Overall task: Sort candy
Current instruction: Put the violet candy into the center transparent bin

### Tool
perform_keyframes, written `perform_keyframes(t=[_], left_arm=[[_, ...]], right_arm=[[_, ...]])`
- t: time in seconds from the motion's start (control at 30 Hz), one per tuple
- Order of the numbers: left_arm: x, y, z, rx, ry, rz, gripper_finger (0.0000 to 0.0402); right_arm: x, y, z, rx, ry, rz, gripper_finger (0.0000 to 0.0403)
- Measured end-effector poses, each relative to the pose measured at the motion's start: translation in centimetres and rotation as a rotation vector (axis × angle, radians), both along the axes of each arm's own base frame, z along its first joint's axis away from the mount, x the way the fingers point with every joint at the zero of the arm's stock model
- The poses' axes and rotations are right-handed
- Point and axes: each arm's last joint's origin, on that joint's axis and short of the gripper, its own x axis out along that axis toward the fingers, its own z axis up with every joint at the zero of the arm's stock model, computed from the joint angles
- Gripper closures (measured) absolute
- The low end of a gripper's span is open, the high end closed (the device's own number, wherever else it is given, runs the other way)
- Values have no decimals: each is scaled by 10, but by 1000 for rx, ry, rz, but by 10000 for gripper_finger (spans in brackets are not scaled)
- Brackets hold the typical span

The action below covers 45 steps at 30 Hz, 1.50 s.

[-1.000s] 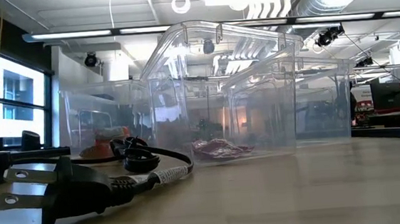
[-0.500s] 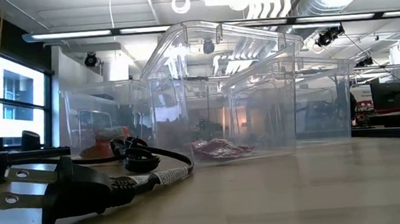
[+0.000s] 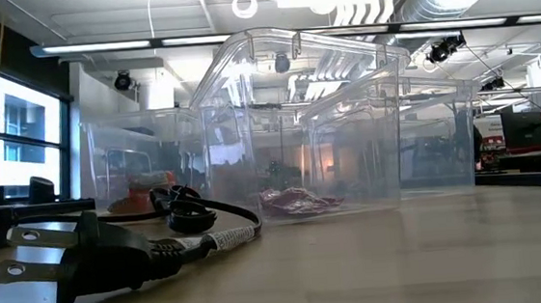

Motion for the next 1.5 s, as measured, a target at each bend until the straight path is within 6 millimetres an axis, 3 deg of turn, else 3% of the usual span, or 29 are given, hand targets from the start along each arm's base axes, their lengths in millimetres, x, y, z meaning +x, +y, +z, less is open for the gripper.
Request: perform_keyframes(t=[0.33, 0.57, 0.73, 0.97, 1.13, 1.27, 1.5], left_arm=[[13, 4, 49, 105, -73, -60, 401], [13, 2, 46, 75, -70, -34, 382], [12, 0, 46, 51, -78, 1, 338], [17, 3, 45, -41, 25, 44, 232], [28, 5, 44, -93, 8, 39, 168], [37, 7, 41, -104, 4, 8, 147], [41, 5, 18, -90, 108, -24, 144]], right_arm=[[-9, 7, 10, -13, -37, 45, 210], [-13, 11, 12, -9, -35, 58, 210], [-13, 11, 12, -10, -33, 54, 210], [-13, 11, 12, -11, -33, 52, 210], [-13, 11, 12, -11, -33, 52, 210], [-13, 11, 11, -5, -29, 49, 210], [-14, 12, 9, -7, -11, 48, 210]])
